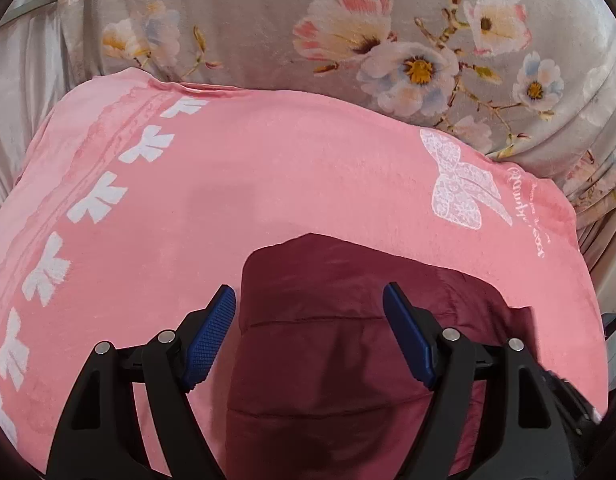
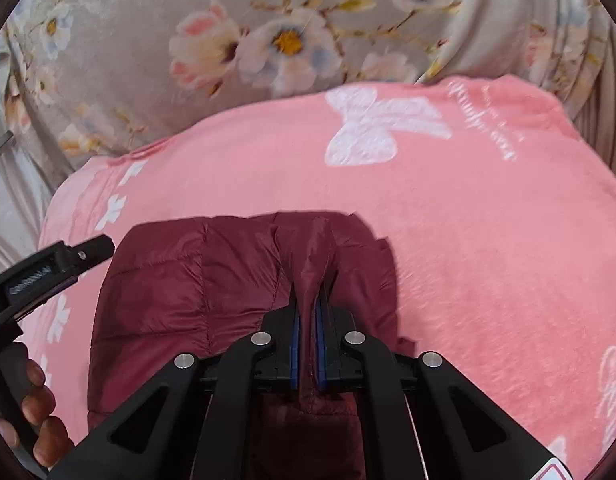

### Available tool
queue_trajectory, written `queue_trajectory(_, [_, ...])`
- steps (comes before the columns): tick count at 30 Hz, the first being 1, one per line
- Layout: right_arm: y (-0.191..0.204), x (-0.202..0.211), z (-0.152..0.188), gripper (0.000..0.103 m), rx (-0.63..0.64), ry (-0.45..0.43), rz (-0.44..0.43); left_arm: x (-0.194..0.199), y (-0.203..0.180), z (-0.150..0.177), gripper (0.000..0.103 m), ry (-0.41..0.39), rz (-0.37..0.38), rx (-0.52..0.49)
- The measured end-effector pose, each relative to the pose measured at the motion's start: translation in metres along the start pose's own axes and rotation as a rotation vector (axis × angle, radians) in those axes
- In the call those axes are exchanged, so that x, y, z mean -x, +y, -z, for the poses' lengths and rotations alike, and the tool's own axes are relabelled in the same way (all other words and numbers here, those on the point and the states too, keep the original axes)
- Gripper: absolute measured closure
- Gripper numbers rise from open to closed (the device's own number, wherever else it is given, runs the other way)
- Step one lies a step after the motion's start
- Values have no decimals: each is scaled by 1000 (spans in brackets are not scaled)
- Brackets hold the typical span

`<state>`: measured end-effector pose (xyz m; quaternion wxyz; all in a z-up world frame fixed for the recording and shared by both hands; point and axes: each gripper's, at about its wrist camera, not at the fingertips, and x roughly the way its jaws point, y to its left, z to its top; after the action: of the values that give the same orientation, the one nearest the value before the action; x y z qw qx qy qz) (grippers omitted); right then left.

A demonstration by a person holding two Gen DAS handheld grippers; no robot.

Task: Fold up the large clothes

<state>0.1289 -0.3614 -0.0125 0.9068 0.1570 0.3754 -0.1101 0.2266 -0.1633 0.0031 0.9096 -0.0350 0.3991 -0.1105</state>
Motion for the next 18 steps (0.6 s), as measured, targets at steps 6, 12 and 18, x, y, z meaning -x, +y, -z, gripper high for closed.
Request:
queue_trajectory(6, [-20,-13,9,99,-19,20,47,-27,-17,10,29,56,8,-11])
queue_trajectory(12, [-29,-30,21,98,-7,24,76,-44,-29,22,29,67,-21,-34])
queue_trajectory(18, [-34,-43,29,97,-12,17,76,-57,-38,30,25,48,-59,-66])
